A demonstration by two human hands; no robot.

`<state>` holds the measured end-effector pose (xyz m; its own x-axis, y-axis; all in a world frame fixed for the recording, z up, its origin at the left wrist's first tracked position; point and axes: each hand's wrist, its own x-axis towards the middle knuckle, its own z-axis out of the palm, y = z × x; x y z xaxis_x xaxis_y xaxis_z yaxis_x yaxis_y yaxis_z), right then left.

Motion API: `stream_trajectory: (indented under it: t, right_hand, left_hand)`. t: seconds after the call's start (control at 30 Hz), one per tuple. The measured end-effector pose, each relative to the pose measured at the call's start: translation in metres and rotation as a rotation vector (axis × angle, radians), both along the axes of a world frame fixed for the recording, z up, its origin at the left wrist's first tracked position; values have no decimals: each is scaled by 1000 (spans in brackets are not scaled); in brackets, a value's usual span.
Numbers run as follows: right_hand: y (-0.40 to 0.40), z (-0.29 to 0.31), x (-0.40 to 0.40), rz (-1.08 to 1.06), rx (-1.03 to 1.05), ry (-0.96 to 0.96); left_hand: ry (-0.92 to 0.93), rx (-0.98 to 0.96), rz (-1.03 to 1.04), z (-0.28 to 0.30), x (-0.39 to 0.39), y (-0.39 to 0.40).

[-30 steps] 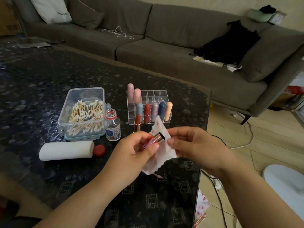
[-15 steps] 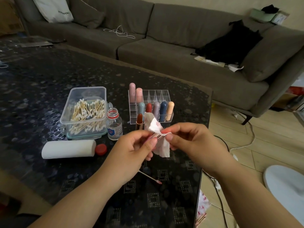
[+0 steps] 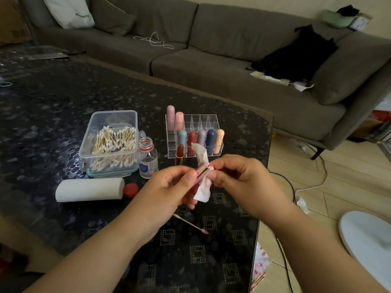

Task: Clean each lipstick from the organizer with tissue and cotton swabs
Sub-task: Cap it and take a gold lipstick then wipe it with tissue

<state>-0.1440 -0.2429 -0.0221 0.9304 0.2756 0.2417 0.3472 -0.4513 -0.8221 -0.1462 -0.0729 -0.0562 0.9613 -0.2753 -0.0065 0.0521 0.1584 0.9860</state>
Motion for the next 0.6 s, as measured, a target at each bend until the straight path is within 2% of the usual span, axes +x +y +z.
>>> stream_trajectory:
  t: [0.1,0.3,0.47,0.6]
  right_hand:
    - [3,0,-1,-23,-75,-38]
    - [6,1,-1,-27,-44,46]
    - [7,-1,0,-94,-7,46]
    - [7,-2,-1,-90,-14,62]
  left_hand:
    - [80,-21,0,1,0,-2]
    - [-103,23,83,0,4,0]
    - [106,-27,44,3,1,-2]
    - [-41,71,90,1,5,-1]
